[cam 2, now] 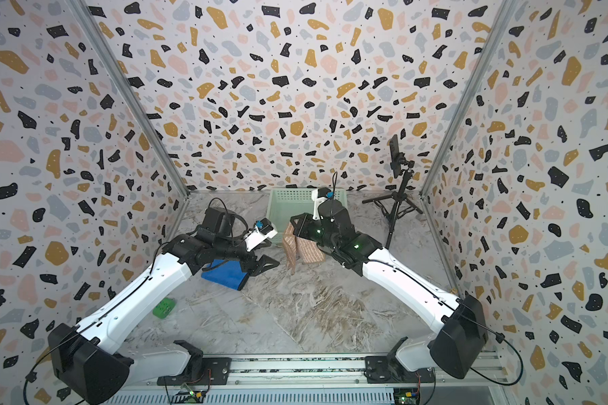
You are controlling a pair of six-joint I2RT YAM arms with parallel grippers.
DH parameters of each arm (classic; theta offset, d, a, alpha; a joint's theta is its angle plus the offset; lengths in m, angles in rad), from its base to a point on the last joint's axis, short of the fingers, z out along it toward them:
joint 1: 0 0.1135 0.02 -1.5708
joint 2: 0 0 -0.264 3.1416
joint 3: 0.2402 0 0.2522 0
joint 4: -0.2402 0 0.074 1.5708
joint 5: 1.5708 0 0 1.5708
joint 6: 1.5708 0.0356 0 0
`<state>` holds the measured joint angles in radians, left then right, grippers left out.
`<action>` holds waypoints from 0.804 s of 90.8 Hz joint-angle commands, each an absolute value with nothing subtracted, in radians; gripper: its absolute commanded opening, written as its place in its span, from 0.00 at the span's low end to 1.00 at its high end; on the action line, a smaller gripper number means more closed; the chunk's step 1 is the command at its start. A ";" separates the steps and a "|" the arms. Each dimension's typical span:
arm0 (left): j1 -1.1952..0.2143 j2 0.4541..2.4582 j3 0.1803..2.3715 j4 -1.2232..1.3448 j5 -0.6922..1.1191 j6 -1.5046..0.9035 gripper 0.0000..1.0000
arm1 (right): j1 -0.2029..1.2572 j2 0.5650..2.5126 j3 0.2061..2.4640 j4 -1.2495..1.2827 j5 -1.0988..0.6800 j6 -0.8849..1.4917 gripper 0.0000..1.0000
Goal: Fold the square dishcloth
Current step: Flatten out the cleaning item at the center of the board.
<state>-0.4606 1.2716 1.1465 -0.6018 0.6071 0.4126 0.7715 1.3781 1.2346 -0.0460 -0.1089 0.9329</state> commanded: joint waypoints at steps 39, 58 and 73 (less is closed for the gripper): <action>-0.508 1.283 0.937 -0.165 0.650 0.152 0.85 | 0.878 1.250 1.117 0.192 0.066 1.083 0.00; -0.508 1.161 0.703 0.228 0.550 0.095 0.86 | 0.884 1.220 1.059 0.284 0.128 1.127 0.00; -0.515 1.128 0.607 0.372 0.486 0.171 0.86 | 0.885 1.222 1.060 0.315 0.130 1.150 0.00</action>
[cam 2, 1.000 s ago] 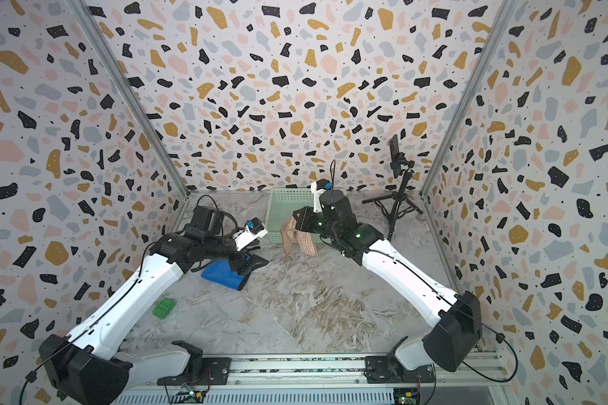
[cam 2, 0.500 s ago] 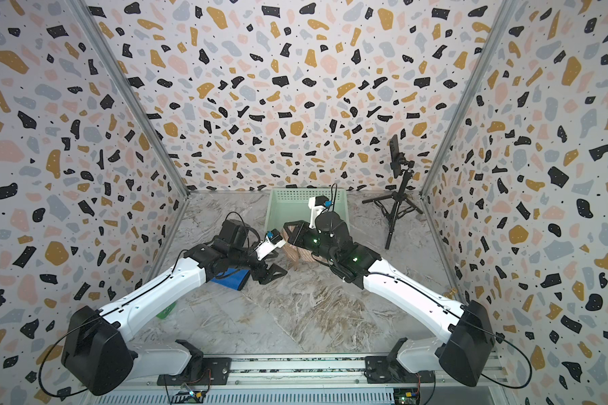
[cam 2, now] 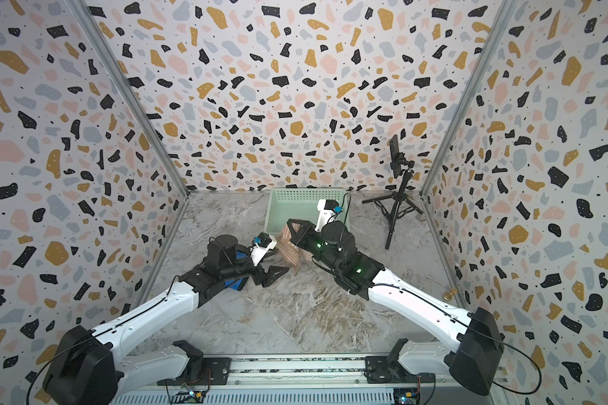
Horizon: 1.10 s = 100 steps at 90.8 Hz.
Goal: Fold the square dishcloth
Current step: Flatten out the cleaning item at the center of the board.
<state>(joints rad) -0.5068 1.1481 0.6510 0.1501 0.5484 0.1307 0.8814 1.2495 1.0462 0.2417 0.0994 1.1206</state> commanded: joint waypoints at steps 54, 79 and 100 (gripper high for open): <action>-0.685 1.261 0.407 0.948 0.076 0.438 0.77 | 0.917 1.259 1.134 0.354 0.131 1.163 0.00; -0.687 1.331 0.432 0.991 0.026 0.442 0.39 | 0.918 1.231 1.119 0.344 0.150 1.143 0.00; -0.676 1.229 0.430 0.899 -0.067 0.517 0.00 | 0.908 1.158 1.068 0.273 0.199 1.093 0.00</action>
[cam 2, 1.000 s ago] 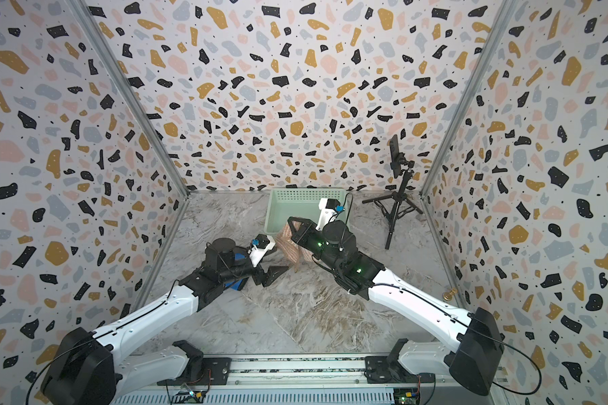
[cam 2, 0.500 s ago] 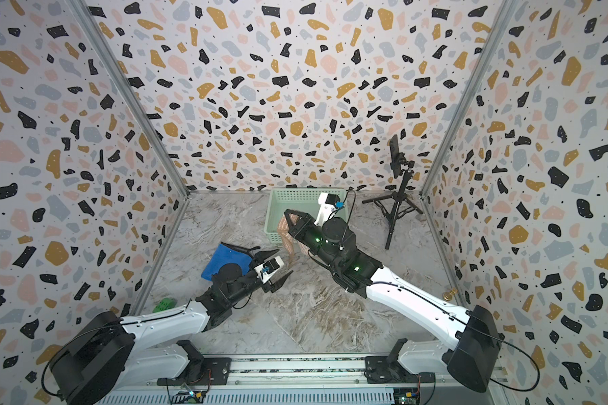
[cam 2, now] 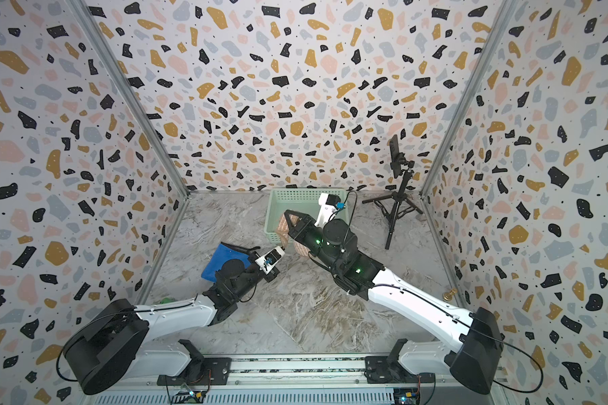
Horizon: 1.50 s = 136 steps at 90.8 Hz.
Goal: Fold the square dishcloth
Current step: Flatten out the cleaning item at the center of the board.
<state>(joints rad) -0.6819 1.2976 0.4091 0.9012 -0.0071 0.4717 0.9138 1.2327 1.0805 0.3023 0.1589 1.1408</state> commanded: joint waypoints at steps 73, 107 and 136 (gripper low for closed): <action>-0.543 1.241 1.041 -0.286 0.012 0.723 0.00 | 0.510 1.178 0.887 -0.053 -0.336 1.062 0.00; -0.745 1.040 0.651 -0.776 0.164 0.954 0.00 | 0.764 0.798 0.305 -0.225 -0.252 1.141 0.00; -0.791 1.109 0.637 -0.769 0.110 0.935 0.00 | 0.778 0.717 0.456 -0.584 -0.116 0.973 0.49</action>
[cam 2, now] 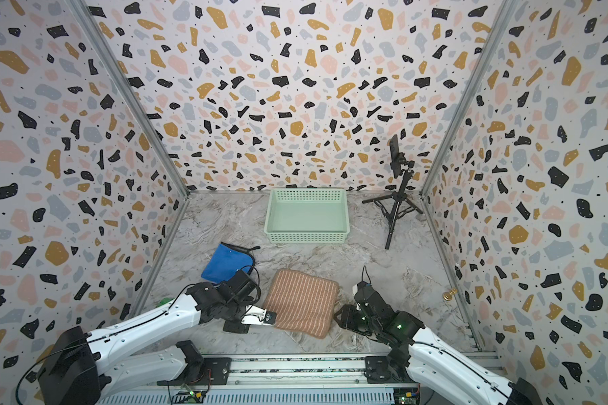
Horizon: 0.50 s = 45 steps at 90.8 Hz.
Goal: Fold the square dishcloth
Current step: Flatten out the cleaning item at the center of the board, then fold the cleaning item at the center of the board.
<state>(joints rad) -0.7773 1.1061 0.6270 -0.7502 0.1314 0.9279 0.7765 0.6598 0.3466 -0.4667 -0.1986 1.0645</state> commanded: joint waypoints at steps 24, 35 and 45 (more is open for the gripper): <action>-0.805 1.104 0.651 -0.759 0.103 0.913 0.00 | 0.773 1.156 0.591 -0.296 -0.128 0.844 0.32; -0.805 1.094 0.643 -0.758 0.093 0.919 0.00 | 0.749 1.307 0.634 -0.202 -0.135 0.812 0.29; -0.805 1.088 0.646 -0.761 0.094 0.919 0.00 | 0.702 1.409 0.654 -0.139 -0.150 0.802 0.25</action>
<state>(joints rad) -0.8005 1.1023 0.6312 -0.7494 0.0948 0.9234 0.7425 1.3396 0.6136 -0.2356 -0.1459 0.8486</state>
